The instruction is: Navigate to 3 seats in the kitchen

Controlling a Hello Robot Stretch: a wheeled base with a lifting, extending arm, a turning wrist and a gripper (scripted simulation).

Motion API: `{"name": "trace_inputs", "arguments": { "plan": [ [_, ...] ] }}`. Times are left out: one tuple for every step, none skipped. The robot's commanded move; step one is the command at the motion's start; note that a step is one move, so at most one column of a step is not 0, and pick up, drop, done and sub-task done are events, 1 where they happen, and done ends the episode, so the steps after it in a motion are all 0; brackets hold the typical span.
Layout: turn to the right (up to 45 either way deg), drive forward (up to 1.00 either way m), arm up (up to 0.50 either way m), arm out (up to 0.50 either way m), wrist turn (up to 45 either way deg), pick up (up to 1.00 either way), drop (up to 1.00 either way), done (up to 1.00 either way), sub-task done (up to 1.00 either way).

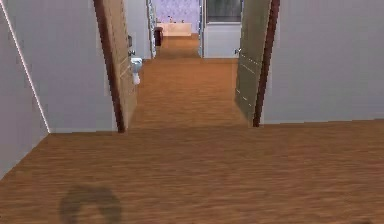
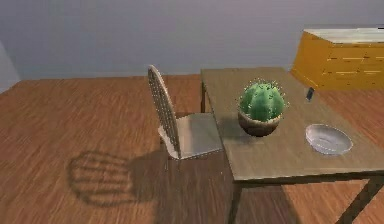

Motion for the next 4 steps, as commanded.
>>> {"name": "trace_inputs", "arguments": {
  "plan": [
    [0.0, 1.0, 0.0, 0.0, 0.0, 0.0, 0.0, 0.0, 0.0],
    [0.0, 1.0, 0.0, 0.0, 0.0, 0.0, 0.0, 0.0, 0.0],
    [0.0, 1.0, 0.0, 0.0, 0.0, 0.0, 0.0, 0.0, 0.0],
    [0.0, 1.0, 0.0, 0.0, 0.0, 0.0, 0.0, 0.0, 0.0]
  ]
}}
